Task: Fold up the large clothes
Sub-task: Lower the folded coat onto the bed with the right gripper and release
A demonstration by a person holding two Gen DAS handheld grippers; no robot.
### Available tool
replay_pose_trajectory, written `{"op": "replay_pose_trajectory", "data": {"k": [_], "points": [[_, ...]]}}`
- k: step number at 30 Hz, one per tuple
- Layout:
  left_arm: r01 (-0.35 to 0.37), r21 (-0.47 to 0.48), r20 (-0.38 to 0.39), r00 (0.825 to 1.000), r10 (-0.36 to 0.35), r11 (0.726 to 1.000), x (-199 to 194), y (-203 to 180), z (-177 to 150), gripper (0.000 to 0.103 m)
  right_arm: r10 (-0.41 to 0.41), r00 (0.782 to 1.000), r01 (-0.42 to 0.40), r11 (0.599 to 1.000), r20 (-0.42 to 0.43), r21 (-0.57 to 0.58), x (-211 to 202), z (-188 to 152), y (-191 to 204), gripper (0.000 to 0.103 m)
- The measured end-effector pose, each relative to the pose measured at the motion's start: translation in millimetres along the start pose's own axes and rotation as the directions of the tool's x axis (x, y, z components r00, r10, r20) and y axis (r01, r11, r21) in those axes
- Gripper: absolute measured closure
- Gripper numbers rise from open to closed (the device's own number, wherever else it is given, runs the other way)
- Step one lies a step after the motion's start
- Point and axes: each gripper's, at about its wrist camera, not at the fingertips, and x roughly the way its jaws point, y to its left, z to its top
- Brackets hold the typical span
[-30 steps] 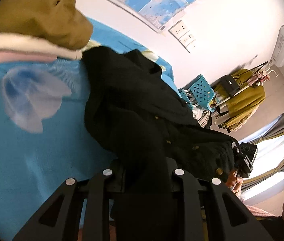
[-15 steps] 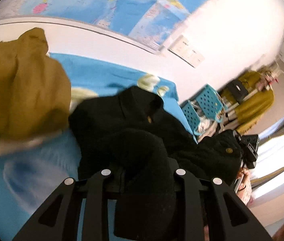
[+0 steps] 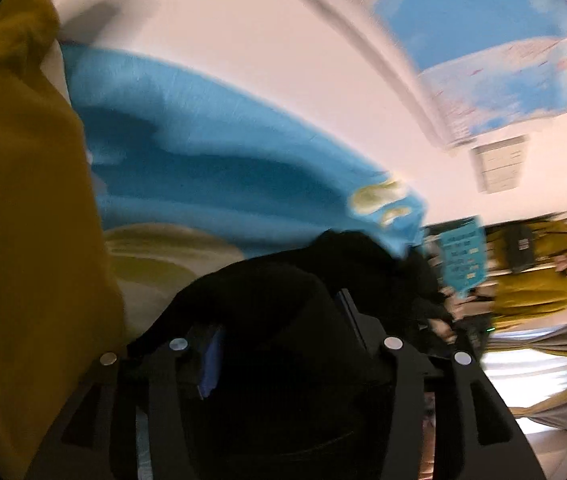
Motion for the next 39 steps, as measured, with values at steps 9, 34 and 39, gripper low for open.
{"op": "replay_pose_trajectory", "data": {"k": [9, 34, 39], "points": [[-0.102, 0.325, 0.272, 0.962, 0.010, 0.940, -76.5, -33.4, -88.4, 0.017, -0.075, 0.995, 0.025, 0.810, -0.062, -0.585, 3.9, -74.1, 115.0, 0.028], [-0.428, 0.442, 0.345, 0.892, 0.291, 0.788, 5.1, -79.9, -94.5, 0.055, -0.264, 0.960, 0.240, 0.629, 0.087, -0.739, 104.0, -84.1, 131.1, 0.098], [-0.383, 0.564, 0.234, 0.924, 0.303, 0.731, 24.1, -65.9, -129.2, 0.022, -0.326, 0.945, 0.232, 0.643, 0.014, -0.730, 126.4, -93.1, 109.0, 0.097]]}}
